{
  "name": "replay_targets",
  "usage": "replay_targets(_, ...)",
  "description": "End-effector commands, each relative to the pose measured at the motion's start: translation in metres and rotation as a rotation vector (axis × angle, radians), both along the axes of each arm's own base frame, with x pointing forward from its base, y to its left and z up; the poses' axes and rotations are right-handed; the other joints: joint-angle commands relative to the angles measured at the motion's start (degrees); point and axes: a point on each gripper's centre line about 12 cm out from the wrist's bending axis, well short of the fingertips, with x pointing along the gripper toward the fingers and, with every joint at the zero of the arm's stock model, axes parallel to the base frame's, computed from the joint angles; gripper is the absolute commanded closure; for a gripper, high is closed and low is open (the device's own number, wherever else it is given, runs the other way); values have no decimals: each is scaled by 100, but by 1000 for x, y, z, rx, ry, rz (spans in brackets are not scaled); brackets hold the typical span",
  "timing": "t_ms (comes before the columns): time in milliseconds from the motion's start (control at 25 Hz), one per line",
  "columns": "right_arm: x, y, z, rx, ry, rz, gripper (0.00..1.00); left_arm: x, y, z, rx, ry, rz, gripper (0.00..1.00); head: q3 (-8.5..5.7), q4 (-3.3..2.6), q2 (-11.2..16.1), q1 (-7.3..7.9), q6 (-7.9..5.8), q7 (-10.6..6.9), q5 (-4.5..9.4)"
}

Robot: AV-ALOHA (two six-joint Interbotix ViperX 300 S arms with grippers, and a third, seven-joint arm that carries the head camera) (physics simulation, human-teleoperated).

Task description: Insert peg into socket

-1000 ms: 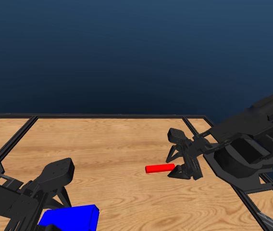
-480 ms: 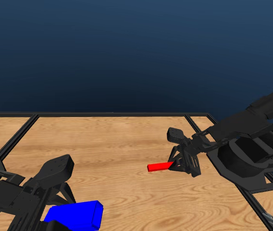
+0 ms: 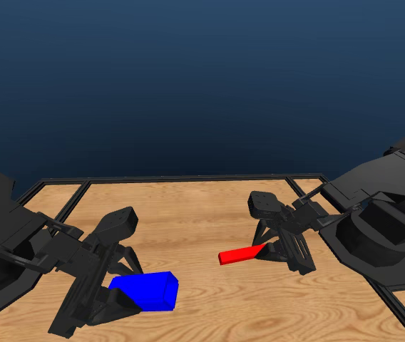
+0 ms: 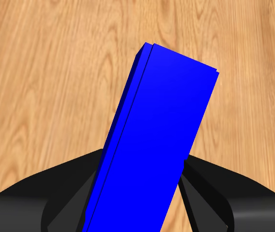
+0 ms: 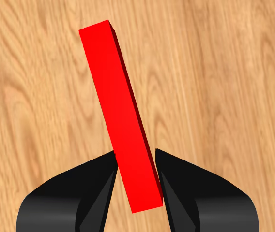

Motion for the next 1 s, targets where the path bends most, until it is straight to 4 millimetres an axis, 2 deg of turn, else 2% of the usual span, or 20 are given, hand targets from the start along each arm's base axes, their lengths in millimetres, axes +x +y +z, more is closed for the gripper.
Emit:
replay_targets(40,12,24,39,-63,22,22,100,-1,0,20,25,15,-8,100,34,49,-249,129,87,129,48)
replay_targets(80,13,22,41,-65,27,5,100,-3,-3,29,37,-28,-46,100,37,50,-255,133,89,130,49)
replay_targets(120,23,29,61,-93,5,17,100,-5,-7,32,30,-19,-48,100,75,89,-333,211,157,228,116)
replay_targets(160,27,32,66,-109,8,19,100,-2,-3,31,32,23,-10,100,97,108,-366,249,191,266,136)
replay_targets(200,31,36,74,-126,9,25,100,0,-8,42,33,10,-17,100,111,126,-393,284,220,303,170)
replay_targets(240,36,40,82,-136,0,28,100,-4,-3,40,40,34,0,100,129,143,-415,315,249,334,196)
replay_targets(480,55,56,94,-178,23,47,100,-8,-14,49,84,86,31,100,167,205,-444,440,346,456,301)
replay_targets(520,63,64,98,-170,6,66,100,-11,-16,49,101,102,35,100,169,226,-437,485,375,497,348)
replay_targets(600,71,69,92,-166,11,77,100,-15,-14,42,128,141,59,100,175,241,-430,522,389,506,378)
replay_targets(800,89,80,79,-154,17,109,100,-14,-19,47,148,144,108,100,183,248,-397,561,374,487,415)
replay_targets(880,95,80,80,-150,8,114,100,-15,-20,48,154,148,126,100,182,249,-392,570,370,484,430)
replay_targets(960,104,81,70,-151,9,140,100,-12,-23,47,146,143,138,100,178,251,-377,590,354,487,424)
replay_targets(1000,109,76,70,-149,0,132,100,-12,-23,42,150,154,138,100,177,253,-372,599,352,489,422)
